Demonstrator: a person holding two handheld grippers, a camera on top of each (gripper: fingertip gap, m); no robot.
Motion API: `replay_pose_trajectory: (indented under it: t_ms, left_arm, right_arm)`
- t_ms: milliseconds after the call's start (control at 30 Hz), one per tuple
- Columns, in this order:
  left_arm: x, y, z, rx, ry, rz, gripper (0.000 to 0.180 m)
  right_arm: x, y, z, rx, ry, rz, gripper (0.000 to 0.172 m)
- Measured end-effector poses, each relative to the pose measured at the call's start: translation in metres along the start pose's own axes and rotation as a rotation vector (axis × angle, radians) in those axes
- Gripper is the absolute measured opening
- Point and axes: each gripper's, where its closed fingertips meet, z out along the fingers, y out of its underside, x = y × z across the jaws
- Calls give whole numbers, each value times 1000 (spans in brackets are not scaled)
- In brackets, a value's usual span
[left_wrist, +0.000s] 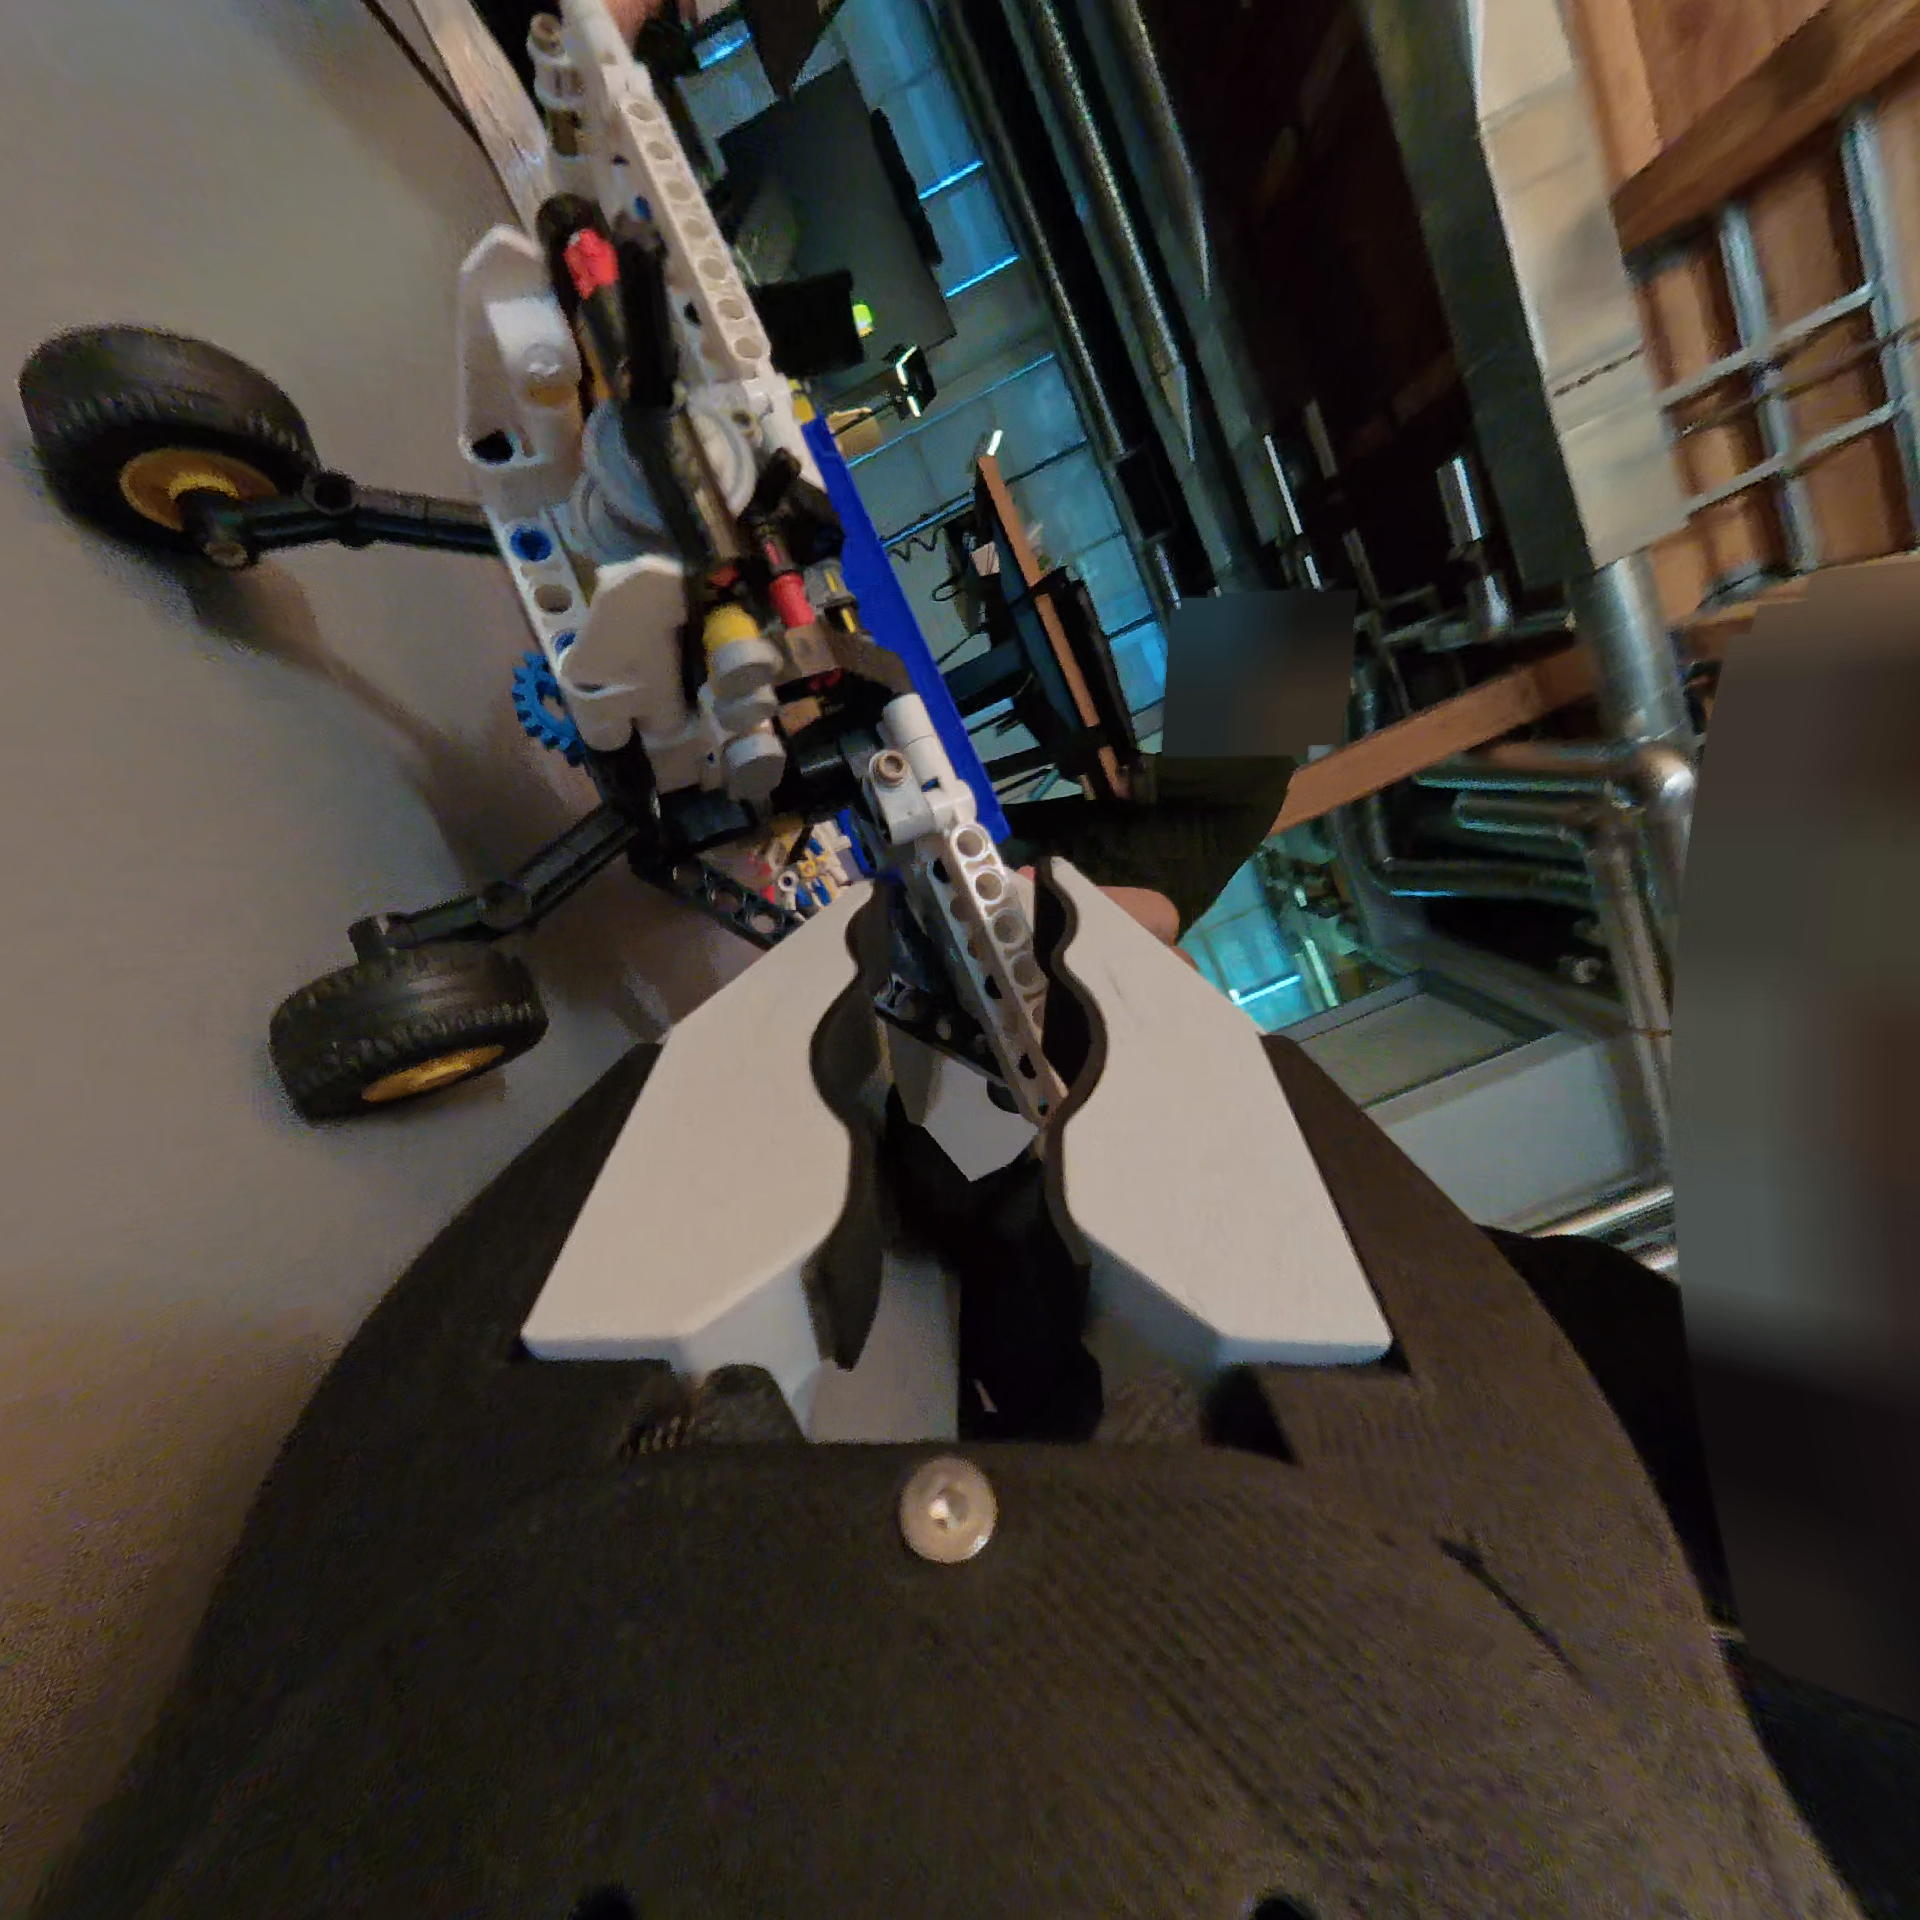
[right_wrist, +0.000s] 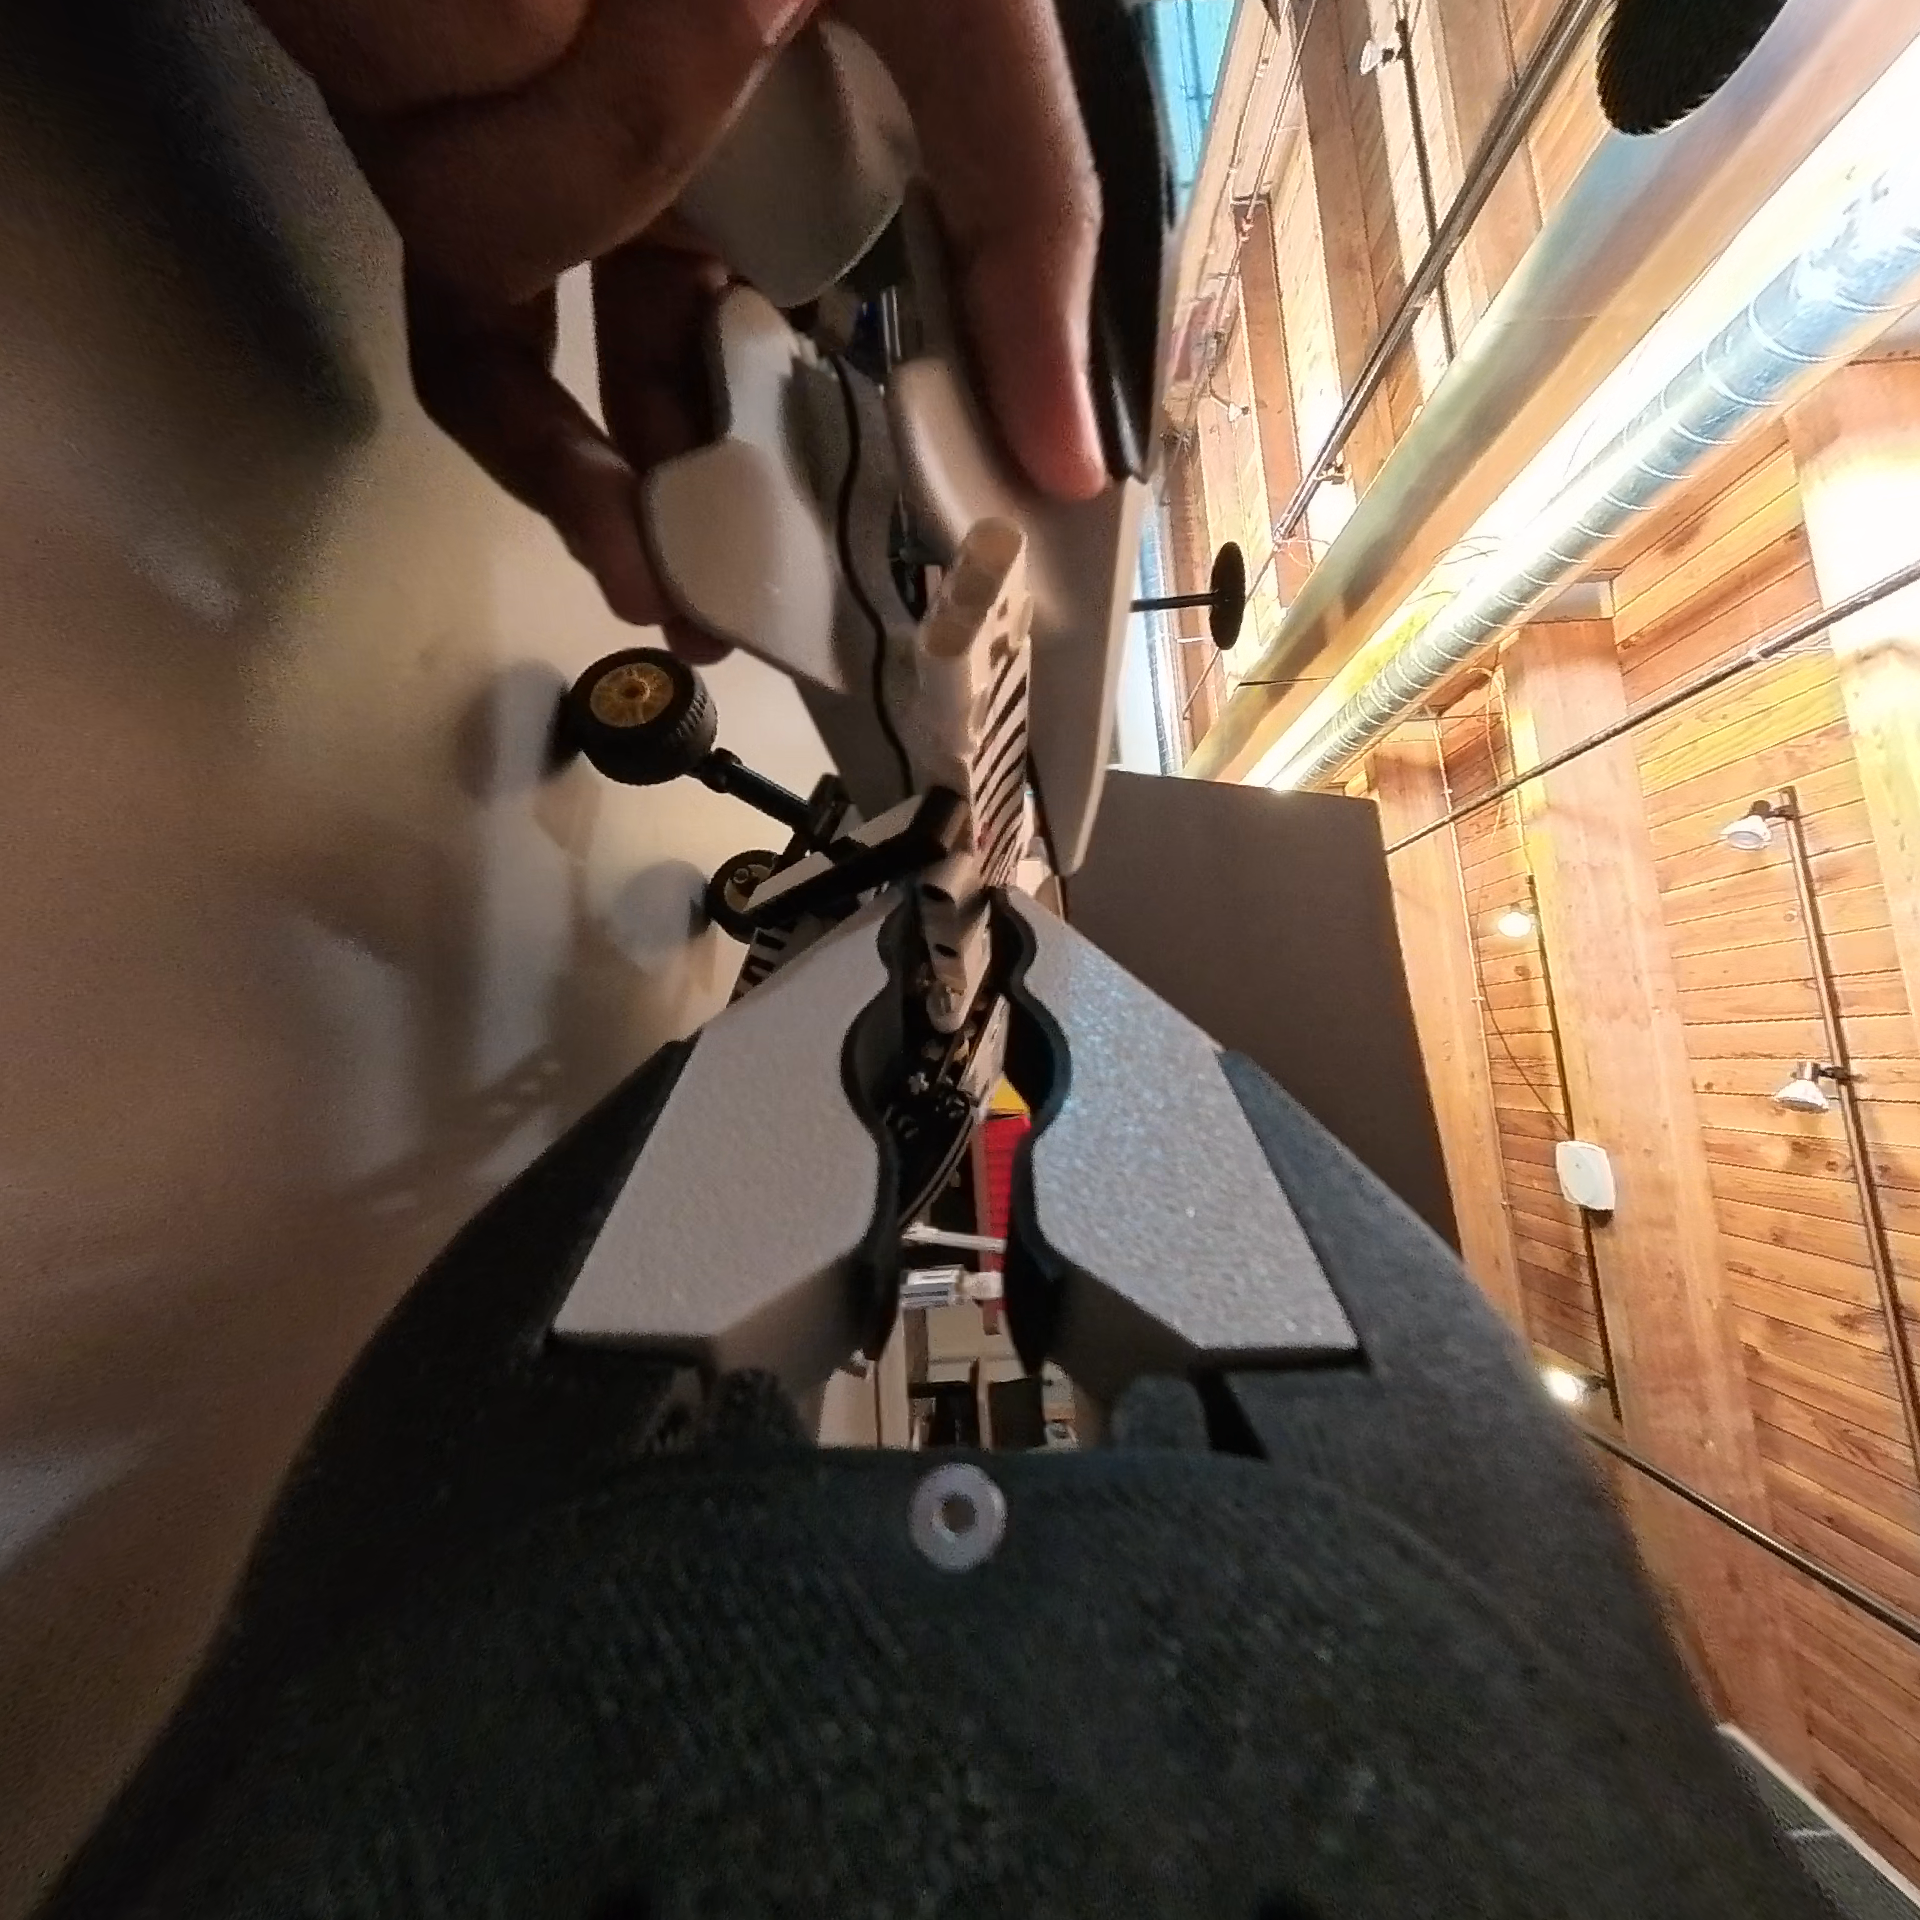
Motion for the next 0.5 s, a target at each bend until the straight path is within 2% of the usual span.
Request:
replay_pose_trajectory:
  t_ms: [133, 267, 300, 467, 500]
  left_arm:
    - [1, -4, 0, -1, -59, 107, 12]
    - [-5, -13, -10, 64, -263, 349, 8]
    - [-6, -19, -14, 100, -287, 363, 8]
    - [-1, -9, -18, 71, -133, 240, 8]
    - [-1, -9, -15, 89, -132, 238, 9]
  right_arm:
    - [-1, -1, 1, -11, 14, -22, 10]
    - [-2, 1, -3, -29, 0, -13, 0]
    - [-3, 3, -5, -33, -19, 13, 0]
    - [4, -8, -9, 67, -21, 151, 0]
    - [-1, -10, -7, 69, -36, 135, 14]
